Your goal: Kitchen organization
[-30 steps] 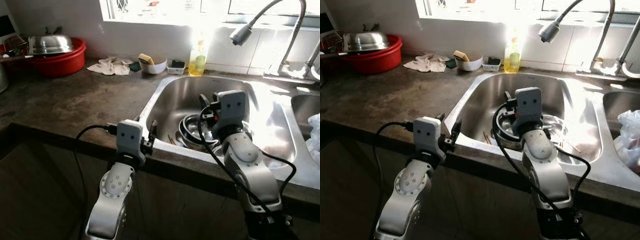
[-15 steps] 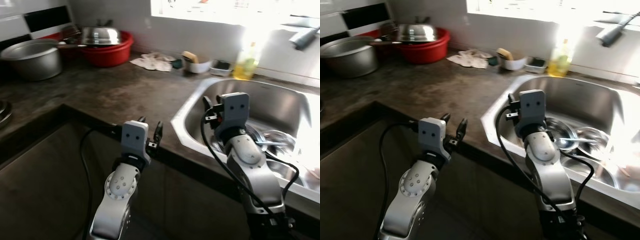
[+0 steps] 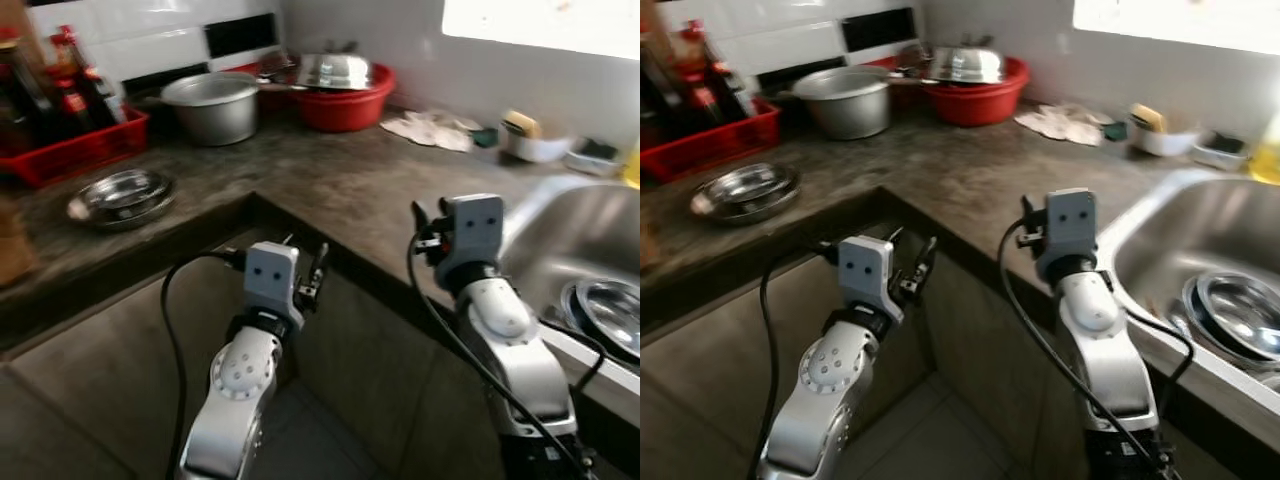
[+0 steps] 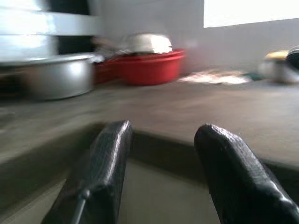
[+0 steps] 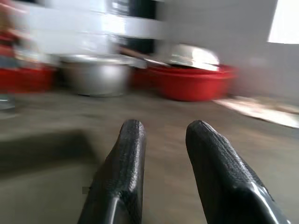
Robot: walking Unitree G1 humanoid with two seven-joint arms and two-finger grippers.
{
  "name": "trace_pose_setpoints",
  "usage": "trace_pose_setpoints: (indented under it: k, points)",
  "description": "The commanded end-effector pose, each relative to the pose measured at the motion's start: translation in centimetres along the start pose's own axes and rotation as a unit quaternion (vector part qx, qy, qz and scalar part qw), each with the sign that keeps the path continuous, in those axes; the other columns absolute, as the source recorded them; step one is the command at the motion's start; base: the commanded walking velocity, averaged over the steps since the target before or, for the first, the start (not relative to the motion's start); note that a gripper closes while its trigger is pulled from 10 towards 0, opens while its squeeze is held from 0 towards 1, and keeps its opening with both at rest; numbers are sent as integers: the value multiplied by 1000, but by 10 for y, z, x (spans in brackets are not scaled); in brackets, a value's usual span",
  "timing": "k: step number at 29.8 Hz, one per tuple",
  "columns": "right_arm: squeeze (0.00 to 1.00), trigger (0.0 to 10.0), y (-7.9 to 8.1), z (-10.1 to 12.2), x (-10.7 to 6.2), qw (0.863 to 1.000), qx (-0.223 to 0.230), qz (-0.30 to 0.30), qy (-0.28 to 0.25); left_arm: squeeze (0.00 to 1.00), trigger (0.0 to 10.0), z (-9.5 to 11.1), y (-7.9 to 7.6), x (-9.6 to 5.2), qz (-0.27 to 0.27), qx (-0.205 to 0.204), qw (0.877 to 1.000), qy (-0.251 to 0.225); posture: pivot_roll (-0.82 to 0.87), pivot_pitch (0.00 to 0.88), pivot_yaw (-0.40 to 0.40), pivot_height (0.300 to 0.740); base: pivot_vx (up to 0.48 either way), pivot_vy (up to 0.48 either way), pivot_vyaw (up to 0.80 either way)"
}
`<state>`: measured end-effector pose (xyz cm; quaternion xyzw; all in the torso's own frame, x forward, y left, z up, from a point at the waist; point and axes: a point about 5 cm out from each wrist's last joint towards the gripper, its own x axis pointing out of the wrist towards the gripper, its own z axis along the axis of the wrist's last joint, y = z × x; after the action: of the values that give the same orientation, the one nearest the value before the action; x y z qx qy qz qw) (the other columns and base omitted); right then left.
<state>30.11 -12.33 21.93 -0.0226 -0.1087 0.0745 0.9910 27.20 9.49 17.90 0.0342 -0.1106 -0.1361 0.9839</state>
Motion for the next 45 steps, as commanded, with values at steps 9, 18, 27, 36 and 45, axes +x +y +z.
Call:
trace_pose_setpoints:
  k: [9, 18, 27, 36, 45]
  points:
    - [0, 10000, -2, 4, 0, 1000, -5, 0, -8, 0, 10000, 2, -4, 1, -3, -1, 1000, -4, 15, 15, -1, 740, 0, 219, 800]
    - [0, 10000, 0, 3, 1, 1000, -3, 5, -4, 0, 10000, 4, -4, 1, 1, 1, 1000, -9, 20, 24, -3, 740, 227, 0, 800]
    - [0, 10000, 4, -3, 0, 1000, 4, 18, 14, 0, 10000, 3, -4, 0, 2, 1, 1000, -6, 20, 27, -4, 740, 394, 0, 356]
    - [0, 10000, 4, -3, 0, 1000, 7, 17, 15, 0, 10000, 3, -5, 0, 0, -1, 1000, -6, 21, 29, -6, 740, 463, 0, 0]
    - [0, 10000, 5, -3, 2, 1000, 7, 17, 15, 0, 10000, 3, -3, 0, 2, 0, 1000, -6, 22, 28, -4, 740, 480, 0, 0]
